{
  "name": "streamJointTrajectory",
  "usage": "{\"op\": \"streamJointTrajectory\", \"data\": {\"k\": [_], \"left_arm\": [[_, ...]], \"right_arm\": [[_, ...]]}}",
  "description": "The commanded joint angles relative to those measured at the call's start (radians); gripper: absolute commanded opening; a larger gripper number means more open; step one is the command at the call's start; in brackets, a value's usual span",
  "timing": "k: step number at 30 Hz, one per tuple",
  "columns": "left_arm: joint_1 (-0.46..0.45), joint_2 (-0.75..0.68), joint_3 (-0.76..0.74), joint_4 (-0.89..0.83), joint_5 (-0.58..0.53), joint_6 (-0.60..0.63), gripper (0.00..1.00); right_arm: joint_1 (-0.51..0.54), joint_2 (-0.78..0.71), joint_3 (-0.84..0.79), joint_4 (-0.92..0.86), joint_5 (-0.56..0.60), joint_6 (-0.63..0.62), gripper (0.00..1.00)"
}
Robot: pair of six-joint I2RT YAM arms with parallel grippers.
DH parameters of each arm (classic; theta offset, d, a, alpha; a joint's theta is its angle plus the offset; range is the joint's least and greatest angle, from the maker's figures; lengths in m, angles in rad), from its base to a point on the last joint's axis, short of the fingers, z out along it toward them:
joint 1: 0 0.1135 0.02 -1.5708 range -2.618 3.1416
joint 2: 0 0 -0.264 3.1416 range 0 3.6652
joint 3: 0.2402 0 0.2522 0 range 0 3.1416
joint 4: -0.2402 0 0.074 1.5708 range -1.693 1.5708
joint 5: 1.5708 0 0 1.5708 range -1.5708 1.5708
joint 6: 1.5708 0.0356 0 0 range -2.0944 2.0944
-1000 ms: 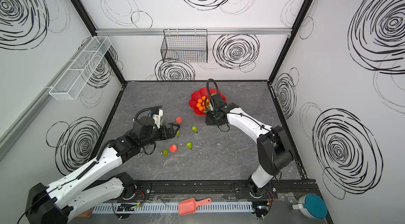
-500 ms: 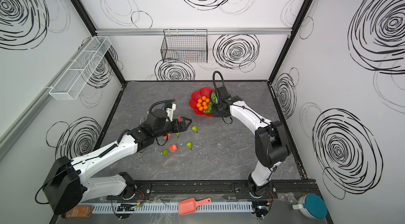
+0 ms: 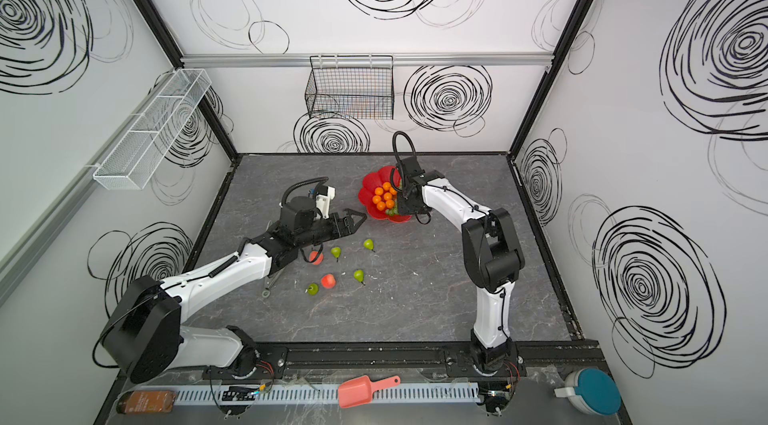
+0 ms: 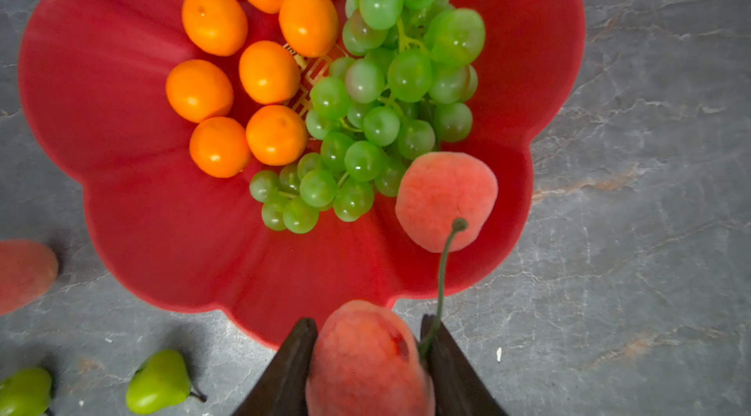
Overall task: Place and organize the fake fruits in the fruit bowl
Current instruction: 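Lower the peach into the bowl beside the other peach and open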
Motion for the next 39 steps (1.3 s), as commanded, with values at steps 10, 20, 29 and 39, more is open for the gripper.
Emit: {"op": "streamJointTrajectory", "data": {"k": [10, 20, 29, 39], "left_arm": [[0.024, 0.021, 0.044, 0.096, 0.052, -0.026, 0.96], [0.037, 0.001, 0.031, 0.08, 0.055, -0.019, 0.96], [0.051, -0.016, 0.016, 0.071, 0.058, -0.018, 0.96], [0.047, -0.078, 0.044, -0.058, 0.013, 0.058, 0.96]], "right_arm": [[0.023, 0.119, 0.122, -0.075, 0.102, -0.015, 0.43], [0.024, 0.145, 0.147, -0.088, 0.118, -0.015, 0.48], [0.024, 0.148, 0.151, -0.091, 0.116, -0.015, 0.52], [0.028, 0.085, 0.174, -0.108, 0.093, -0.013, 0.56]]}}
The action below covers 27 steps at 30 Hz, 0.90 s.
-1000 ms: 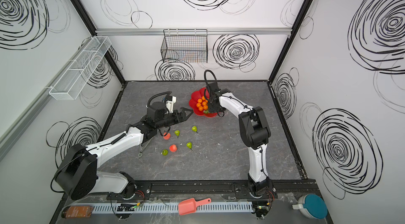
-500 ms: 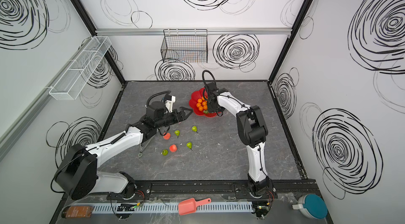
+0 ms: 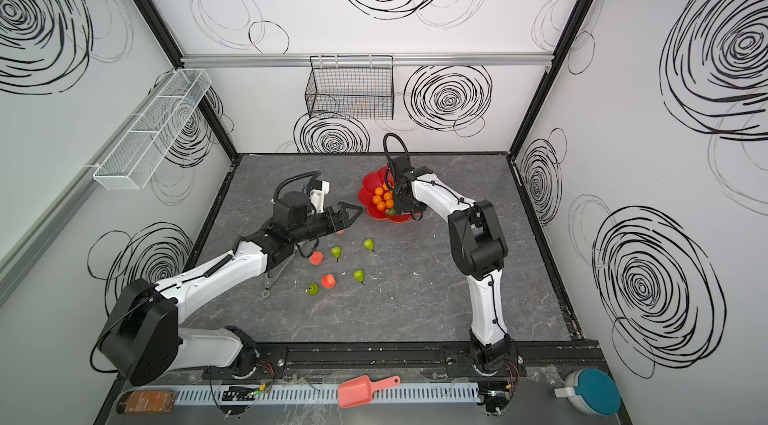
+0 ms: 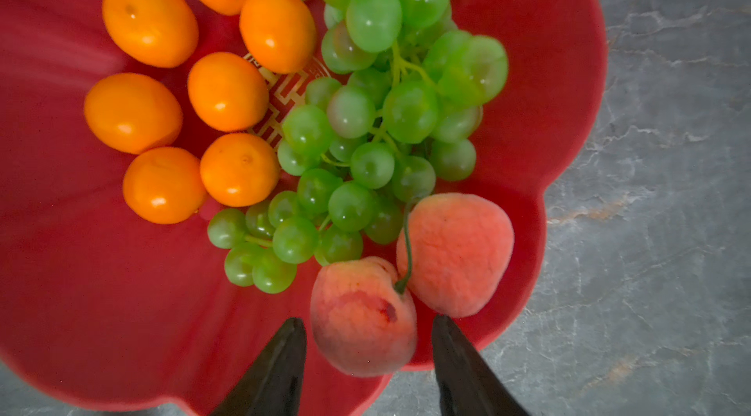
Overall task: Place and organize the fake fruits in the fruit bowl
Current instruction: 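Lower the peach into the bowl beside the other peach and open, then move the right gripper from the bowl back toward the loose fruit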
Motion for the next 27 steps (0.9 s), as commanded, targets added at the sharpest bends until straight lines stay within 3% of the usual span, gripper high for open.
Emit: {"op": "streamJointTrajectory", "data": {"k": [1, 12, 27], "left_arm": [[0.001, -0.059, 0.031, -0.058, -0.032, 0.06, 0.96], [-0.01, -0.278, -0.025, -0.308, -0.145, 0.134, 0.96], [0.022, -0.661, -0.176, -0.7, -0.273, 0.067, 0.96]], "right_arm": [[0.007, -0.06, 0.034, -0.036, 0.0, -0.005, 0.57], [0.095, -0.236, -0.1, 0.014, -0.028, 0.036, 0.6], [0.414, -0.26, -0.221, 0.082, -0.108, 0.182, 0.62]]}}
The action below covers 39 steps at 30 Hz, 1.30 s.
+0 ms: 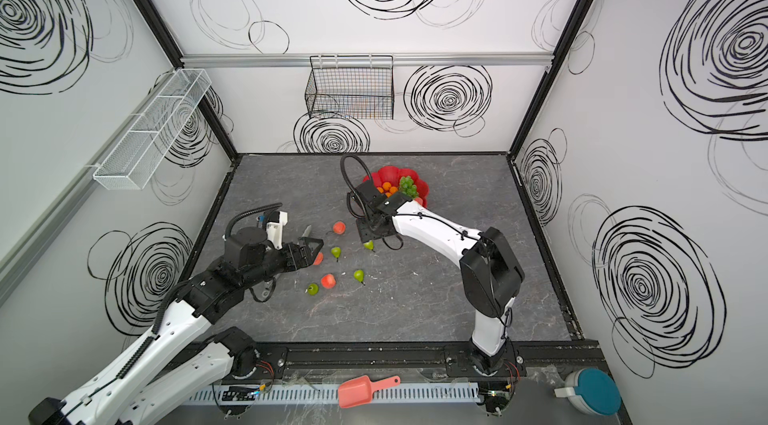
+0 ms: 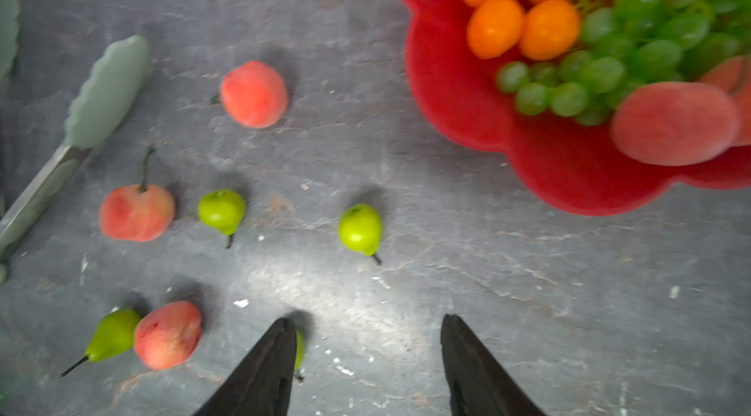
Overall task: Place and organize the fake fruits in the fruit bowl
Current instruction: 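Move the right gripper from the bowl back toward the loose fruit, then lower the right gripper onto another pink peach and close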
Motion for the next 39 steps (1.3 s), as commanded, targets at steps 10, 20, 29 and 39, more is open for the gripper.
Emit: {"op": "streamJointTrajectory", "data": {"k": [10, 20, 29, 39], "left_arm": [[0.043, -0.197, -0.002, -0.374, -0.16, -0.106, 0.96], [0.056, -0.268, -0.039, -0.411, -0.164, -0.155, 0.96], [0.061, -0.275, -0.046, -0.399, -0.15, -0.153, 0.96], [0.067, -0.269, -0.044, -0.395, -0.139, -0.14, 0.96]], "right_arm": [[0.204, 0.104, -0.002, 0.098, -0.102, 0.121, 0.62], [0.241, 0.169, 0.026, 0.125, -0.163, 0.13, 0.63], [0.264, 0.219, 0.051, 0.127, -0.182, 0.125, 0.63], [0.286, 0.297, 0.132, 0.09, -0.175, 0.121, 0.61]]}}
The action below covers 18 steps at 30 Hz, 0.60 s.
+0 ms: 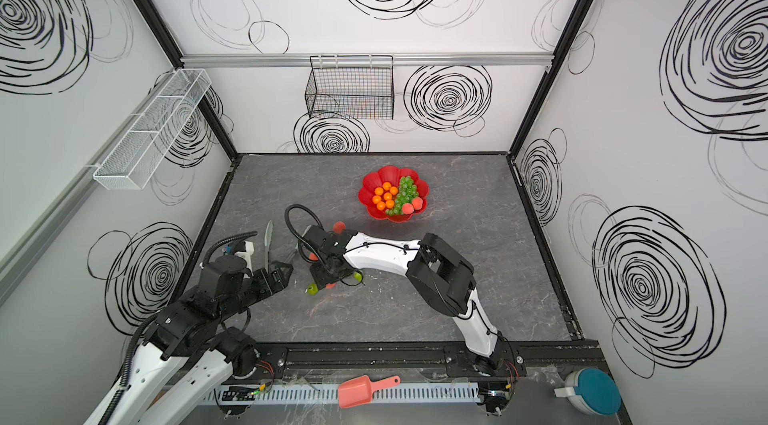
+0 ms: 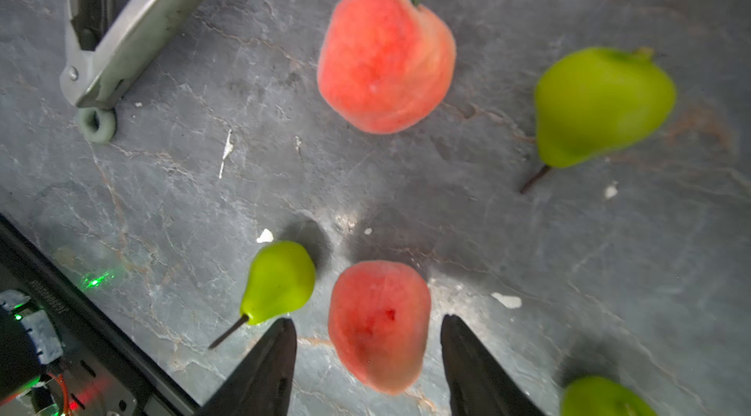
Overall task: Place and organize the fake fruits in the fruit bowl
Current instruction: 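Lower the right gripper onto another pink peach and close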
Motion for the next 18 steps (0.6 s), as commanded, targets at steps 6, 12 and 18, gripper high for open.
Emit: {"op": "streamJointTrajectory", "data": {"k": [6, 12, 18], "left_arm": [[0.01, -0.002, -0.007, 0.021, 0.009, -0.003, 0.96], [0.012, 0.004, -0.01, 0.031, 0.015, 0.003, 0.96], [0.015, 0.002, -0.013, 0.033, 0.02, 0.006, 0.96]], "right_arm": [[0.019, 0.059, 0.074, -0.062, 0.042, 0.001, 0.6], [0.023, 0.08, 0.089, -0.084, 0.064, -0.004, 0.59], [0.028, 0.091, 0.09, -0.092, 0.068, -0.005, 0.57]]}}
